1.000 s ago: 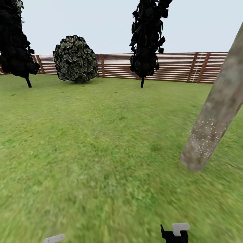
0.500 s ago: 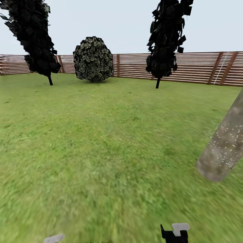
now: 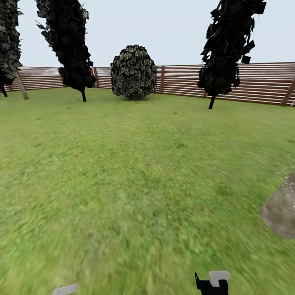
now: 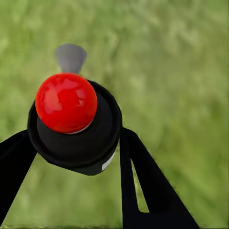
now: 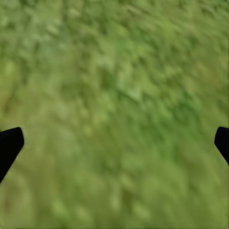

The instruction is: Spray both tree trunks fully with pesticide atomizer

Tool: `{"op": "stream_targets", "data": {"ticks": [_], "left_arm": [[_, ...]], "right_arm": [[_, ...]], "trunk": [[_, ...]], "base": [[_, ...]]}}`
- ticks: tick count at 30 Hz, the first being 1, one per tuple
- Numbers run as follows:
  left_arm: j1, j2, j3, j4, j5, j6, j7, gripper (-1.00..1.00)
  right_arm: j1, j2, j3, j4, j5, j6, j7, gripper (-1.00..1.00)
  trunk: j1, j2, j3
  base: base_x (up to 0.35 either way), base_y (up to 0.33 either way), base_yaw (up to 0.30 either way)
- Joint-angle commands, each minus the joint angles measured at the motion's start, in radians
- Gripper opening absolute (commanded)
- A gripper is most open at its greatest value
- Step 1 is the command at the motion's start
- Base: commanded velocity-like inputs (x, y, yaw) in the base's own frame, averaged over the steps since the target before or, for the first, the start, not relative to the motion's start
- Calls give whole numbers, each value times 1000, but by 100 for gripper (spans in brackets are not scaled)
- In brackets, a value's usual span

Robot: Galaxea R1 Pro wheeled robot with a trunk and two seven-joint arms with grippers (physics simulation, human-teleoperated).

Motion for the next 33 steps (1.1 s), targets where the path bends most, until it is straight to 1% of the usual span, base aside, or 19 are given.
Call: {"op": "stream_targets", "data": {"ticks": [1,21,24,33], "left_arm": [[0,0,0,0,0,0,0,-100],[0,-3,-1,0,0,-1,-1,-100],[0,1,0,0,1,0,-2,-100],[0,-1,0,0,2,0,-4,-100]], "right_arm": [[0,0,0,0,0,0,0,100],[1,0,0,0,0,0,0,100],[1,0,0,0,0,0,0,100],[1,0,0,0,0,0,0,100]], "trunk": [[0,0,0],[0,0,0],[0,0,0],[0,0,0]], "base": [[0,0,281],[0,0,281],[0,0,281],[0,0,281]]}}
